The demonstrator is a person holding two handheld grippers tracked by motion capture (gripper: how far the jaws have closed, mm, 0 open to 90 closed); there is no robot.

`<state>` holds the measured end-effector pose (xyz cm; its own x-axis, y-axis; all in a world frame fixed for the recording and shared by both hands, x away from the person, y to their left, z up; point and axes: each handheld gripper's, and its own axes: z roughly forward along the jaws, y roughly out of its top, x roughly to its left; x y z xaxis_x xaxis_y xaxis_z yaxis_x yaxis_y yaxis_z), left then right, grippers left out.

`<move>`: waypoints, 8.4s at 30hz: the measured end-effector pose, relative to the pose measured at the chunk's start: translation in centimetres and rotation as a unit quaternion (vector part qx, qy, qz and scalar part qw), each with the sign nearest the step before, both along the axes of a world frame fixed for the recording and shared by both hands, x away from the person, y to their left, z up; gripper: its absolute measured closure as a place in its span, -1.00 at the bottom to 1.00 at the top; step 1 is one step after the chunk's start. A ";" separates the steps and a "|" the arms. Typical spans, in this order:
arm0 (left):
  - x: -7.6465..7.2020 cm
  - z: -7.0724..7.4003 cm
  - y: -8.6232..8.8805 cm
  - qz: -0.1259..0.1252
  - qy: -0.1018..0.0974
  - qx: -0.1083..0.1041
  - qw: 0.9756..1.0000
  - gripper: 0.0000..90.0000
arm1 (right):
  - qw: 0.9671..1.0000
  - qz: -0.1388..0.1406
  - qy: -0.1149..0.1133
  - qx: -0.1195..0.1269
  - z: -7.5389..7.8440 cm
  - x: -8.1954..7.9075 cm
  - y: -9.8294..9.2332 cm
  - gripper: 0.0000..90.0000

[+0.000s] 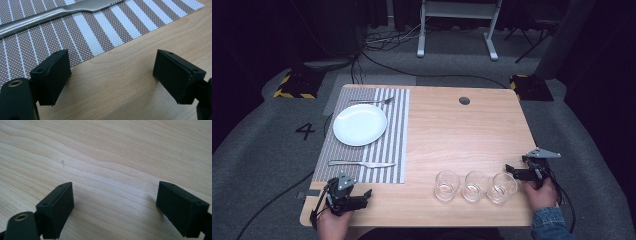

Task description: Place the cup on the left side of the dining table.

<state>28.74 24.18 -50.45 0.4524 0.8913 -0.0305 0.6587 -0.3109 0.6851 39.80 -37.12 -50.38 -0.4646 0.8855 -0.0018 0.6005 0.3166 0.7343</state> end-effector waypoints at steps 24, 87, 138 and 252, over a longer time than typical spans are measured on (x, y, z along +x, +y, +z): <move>-0.8 3.1 -0.5 -0.001 -0.031 -0.066 0.997 -0.61 | 1.000 0.000 0.000 0.000 0.0 0.0 0.0 -0.68; -0.2 10.7 -10.0 -0.123 -0.127 -0.106 0.978 -0.67 | 1.000 0.000 0.000 0.001 0.0 0.1 0.1 -0.68; 3.4 8.5 -21.3 -0.247 -0.102 -0.144 0.953 -0.68 | 1.000 0.000 0.000 0.001 0.0 0.1 0.1 -0.68; 7.3 12.4 -9.4 -0.144 -0.112 -0.081 0.980 -0.57 | 1.000 -0.002 0.000 0.001 0.0 0.1 0.1 -0.68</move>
